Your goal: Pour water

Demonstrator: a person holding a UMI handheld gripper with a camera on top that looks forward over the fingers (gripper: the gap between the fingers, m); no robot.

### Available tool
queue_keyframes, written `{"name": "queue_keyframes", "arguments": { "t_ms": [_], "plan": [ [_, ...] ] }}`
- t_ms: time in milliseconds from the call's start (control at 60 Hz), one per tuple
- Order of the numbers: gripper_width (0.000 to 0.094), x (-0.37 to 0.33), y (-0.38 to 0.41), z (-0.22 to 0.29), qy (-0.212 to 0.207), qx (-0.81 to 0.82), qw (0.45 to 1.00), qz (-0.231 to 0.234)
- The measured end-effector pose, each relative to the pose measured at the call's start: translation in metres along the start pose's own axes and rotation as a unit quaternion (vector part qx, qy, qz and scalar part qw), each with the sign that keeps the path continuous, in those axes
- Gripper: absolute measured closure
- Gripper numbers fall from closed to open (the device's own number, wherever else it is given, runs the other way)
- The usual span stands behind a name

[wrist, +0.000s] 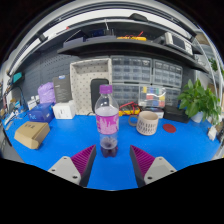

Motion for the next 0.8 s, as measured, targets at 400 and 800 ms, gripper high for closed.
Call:
{"name": "queue_keyframes", "arguments": {
  "t_ms": [400, 800],
  "plan": [
    [0.027, 0.087, 0.018, 0.039, -0.056, 0.011, 0.998, 0.005],
    [0.058, 0.108, 0.015, 0.044, -0.148, -0.001, 0.989, 0.006]
  ]
}}
Point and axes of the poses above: the point between the fingertips, and its own axes, seen from behind it with the camera up: y to the left, z up, x forward, the way the camera looks, the point moved 3 cm from there along -x, backward, against the way the camera looks
